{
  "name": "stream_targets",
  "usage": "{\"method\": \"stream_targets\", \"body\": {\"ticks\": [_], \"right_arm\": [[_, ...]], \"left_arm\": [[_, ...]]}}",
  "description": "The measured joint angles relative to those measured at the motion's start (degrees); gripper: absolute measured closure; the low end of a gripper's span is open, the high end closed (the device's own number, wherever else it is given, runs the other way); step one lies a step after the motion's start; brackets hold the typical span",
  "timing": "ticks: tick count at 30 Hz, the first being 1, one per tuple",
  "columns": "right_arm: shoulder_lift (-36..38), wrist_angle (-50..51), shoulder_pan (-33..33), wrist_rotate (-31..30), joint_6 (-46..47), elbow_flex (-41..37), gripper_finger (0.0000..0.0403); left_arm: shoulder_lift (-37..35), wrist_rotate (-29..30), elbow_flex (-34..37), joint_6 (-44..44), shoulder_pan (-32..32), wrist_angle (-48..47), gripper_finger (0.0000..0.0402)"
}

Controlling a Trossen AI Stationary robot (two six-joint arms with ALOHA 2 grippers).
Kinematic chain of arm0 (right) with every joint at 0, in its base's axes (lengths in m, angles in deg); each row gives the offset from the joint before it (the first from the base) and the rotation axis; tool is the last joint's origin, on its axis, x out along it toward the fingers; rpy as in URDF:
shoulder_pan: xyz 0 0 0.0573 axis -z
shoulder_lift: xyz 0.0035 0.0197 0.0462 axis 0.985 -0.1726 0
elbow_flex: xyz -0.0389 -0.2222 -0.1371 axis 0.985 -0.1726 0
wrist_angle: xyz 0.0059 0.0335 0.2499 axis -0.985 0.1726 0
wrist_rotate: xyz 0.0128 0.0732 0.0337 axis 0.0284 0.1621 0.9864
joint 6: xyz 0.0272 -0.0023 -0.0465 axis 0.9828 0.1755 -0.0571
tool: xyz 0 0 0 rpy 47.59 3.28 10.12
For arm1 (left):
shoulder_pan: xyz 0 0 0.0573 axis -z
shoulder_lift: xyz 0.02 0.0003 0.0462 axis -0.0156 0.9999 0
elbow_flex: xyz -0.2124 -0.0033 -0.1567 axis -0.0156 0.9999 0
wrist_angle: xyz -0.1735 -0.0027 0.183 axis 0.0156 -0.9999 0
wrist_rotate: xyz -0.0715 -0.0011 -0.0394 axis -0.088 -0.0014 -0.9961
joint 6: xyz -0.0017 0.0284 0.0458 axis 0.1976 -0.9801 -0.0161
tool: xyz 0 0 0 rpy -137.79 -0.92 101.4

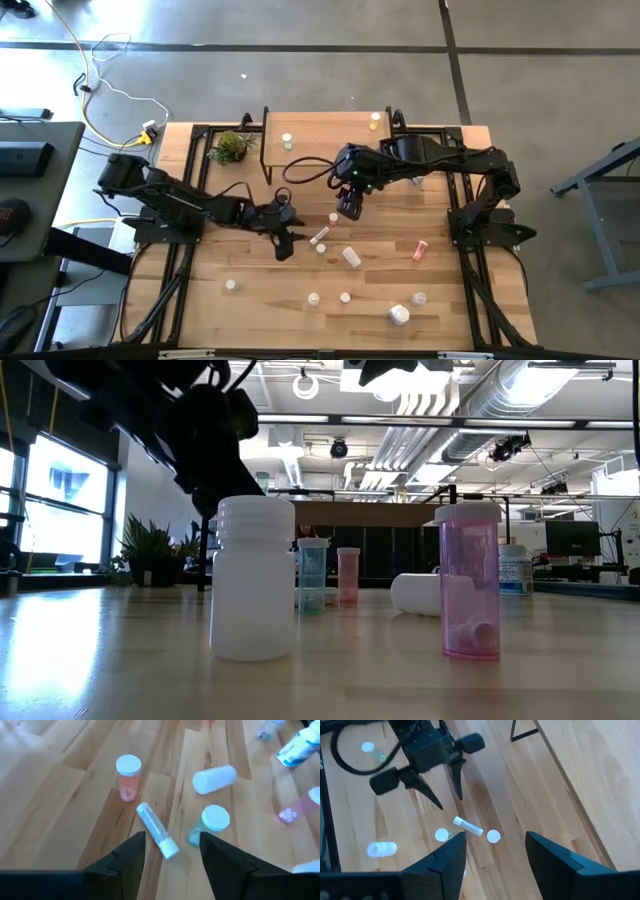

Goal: Pick and place medicine bottles onto shelf by color
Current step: Put the white yellow pill bottle on the shelf

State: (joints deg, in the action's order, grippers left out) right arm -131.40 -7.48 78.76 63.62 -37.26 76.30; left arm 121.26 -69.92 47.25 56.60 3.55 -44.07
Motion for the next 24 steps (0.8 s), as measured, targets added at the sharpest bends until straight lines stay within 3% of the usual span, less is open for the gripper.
{"method": "stream_targets", "body": {"ticks": [15,24], "right_arm": [[0.00,-0.22,0.00,-0.13,0.02,0.02,0.0208],[0.00,-0.54,0.00,-0.11,0.04,0.02,0.0208]], "left_arm": [[10.88,0.22,-0.02,1.51,0.22,10.36,0.0224],[13.30,1.15,-0.02,1.49,0.65,11.86,0.0224]]}}
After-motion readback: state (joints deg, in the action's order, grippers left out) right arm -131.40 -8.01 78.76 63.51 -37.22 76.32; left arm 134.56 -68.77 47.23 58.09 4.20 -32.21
